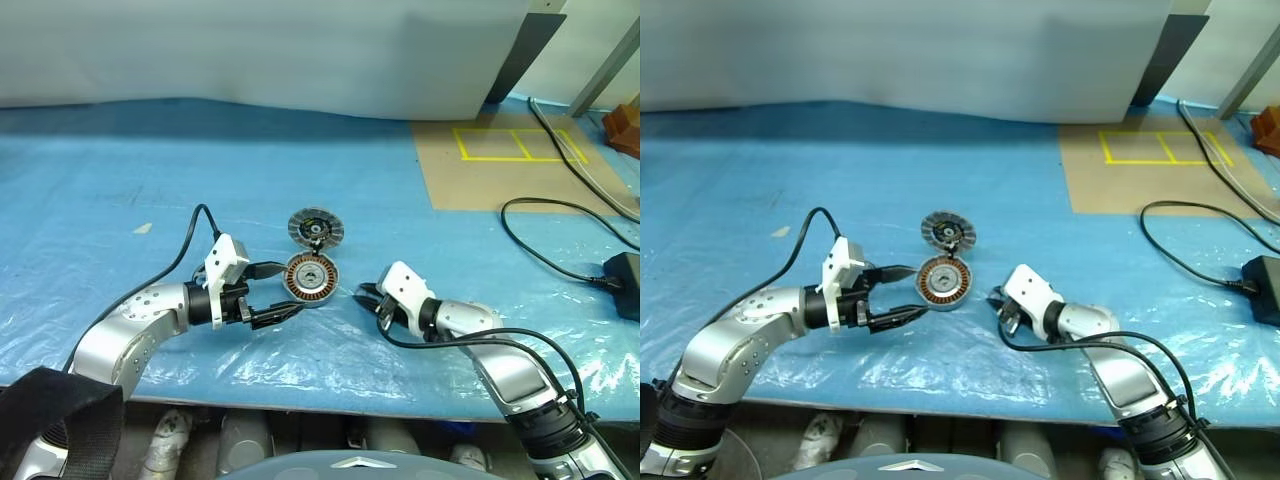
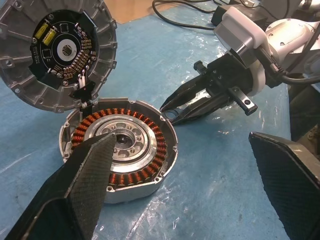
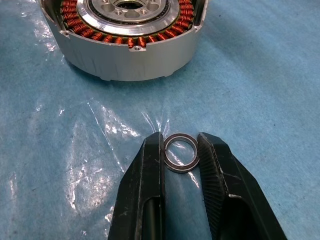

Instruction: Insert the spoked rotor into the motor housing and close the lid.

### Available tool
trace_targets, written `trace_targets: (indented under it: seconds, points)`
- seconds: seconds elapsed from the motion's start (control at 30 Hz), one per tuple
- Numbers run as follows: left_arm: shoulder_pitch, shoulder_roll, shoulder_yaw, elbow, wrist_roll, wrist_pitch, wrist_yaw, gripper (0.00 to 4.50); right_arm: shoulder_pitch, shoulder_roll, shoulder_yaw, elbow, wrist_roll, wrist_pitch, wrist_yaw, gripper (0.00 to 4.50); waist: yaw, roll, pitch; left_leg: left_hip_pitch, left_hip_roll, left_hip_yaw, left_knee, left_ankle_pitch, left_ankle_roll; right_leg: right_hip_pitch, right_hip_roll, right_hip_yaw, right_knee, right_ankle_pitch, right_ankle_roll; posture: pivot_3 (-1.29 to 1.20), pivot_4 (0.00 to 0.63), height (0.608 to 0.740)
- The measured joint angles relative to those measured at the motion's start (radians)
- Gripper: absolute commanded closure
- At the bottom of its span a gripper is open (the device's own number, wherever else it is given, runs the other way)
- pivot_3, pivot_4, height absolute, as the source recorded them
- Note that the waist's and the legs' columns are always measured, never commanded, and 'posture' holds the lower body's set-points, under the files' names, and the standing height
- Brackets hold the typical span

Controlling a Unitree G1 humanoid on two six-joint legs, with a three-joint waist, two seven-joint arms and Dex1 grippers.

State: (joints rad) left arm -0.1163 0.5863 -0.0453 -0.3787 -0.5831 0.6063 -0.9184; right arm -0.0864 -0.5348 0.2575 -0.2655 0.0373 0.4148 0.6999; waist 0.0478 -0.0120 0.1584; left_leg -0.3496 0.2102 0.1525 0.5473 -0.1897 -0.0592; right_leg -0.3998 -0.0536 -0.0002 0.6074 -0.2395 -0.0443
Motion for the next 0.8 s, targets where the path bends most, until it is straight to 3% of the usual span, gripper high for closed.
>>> trace_targets:
  seconds: [0.33, 0.57, 0.8]
  points:
    - [0.000, 0.074, -0.004, 0.027, 0.039, -0.067, -0.089, 0.00, -0.038, 0.003, -0.056, -0.007, 0.109, 0.067, 0.061, 3.94, -0.003, 0.000, 0.000, 0.000, 0.000, 0.000, 0.000, 0.000, 0.000, -0.001, 0.000, 0.000, 0.000, 0.000, 0.000, 0.00, 0.150, 0.740]
    - [0.037, 0.120, -0.008, 0.025, 0.087, -0.169, -0.153, 0.00, -0.165, 0.018, -0.051, -0.031, 0.183, 0.108, 0.137, 3.94, -0.003, 0.001, 0.000, -0.001, 0.000, 0.000, 0.000, 0.000, 0.000, -0.001, 0.000, 0.000, 0.000, 0.000, 0.000, 0.00, 0.150, 0.740]
    - [0.084, 0.147, -0.023, 0.020, 0.160, -0.311, -0.191, 0.00, -0.347, 0.073, 0.023, 0.132, 0.170, 0.074, 0.205, 3.94, -0.005, 0.001, 0.000, -0.001, 0.001, 0.000, 0.000, 0.000, 0.000, -0.002, 0.000, -0.001, 0.002, 0.000, 0.000, 0.00, 0.150, 0.740]
